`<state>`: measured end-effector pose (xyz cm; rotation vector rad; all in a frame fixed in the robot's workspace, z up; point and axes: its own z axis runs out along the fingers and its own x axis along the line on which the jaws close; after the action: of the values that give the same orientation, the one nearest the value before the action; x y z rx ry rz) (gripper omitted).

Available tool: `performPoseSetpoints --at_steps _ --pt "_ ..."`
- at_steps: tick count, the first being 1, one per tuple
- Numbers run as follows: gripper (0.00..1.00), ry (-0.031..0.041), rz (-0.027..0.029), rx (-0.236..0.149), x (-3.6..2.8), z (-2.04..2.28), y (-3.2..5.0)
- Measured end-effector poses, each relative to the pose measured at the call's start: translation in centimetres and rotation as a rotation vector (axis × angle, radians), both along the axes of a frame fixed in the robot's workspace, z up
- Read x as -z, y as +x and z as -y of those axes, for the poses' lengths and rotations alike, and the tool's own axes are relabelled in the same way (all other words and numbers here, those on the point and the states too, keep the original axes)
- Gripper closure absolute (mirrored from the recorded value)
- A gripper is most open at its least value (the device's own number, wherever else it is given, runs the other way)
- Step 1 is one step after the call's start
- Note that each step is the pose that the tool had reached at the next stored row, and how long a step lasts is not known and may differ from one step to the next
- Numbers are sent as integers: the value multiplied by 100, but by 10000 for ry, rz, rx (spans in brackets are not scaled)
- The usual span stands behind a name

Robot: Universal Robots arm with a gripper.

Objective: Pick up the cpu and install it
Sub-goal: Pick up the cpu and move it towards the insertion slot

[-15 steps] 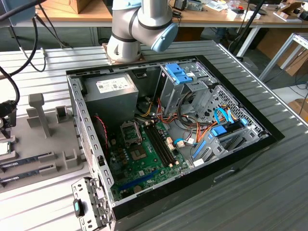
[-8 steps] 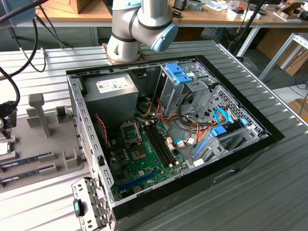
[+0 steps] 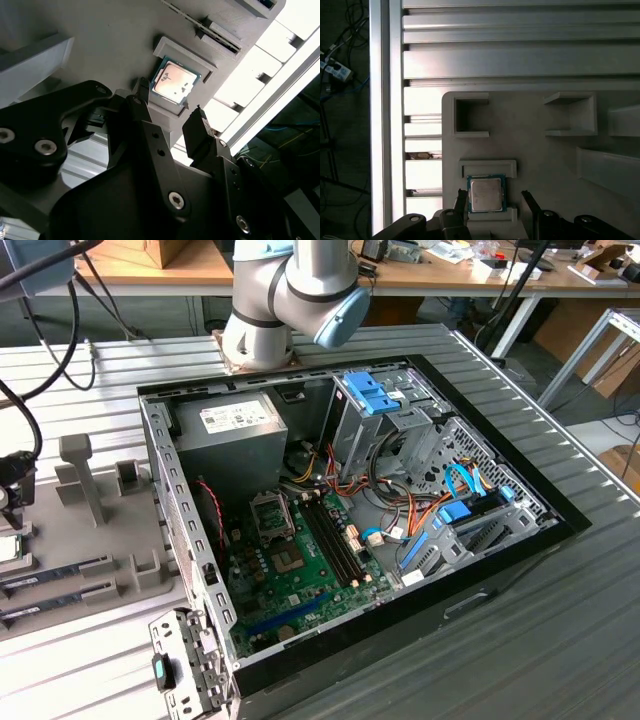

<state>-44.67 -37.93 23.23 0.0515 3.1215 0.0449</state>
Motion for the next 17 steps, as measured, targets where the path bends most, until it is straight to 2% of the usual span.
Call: performPoseSetpoints --at_steps 17 --pt "46 0 -1 0 38 4 0"
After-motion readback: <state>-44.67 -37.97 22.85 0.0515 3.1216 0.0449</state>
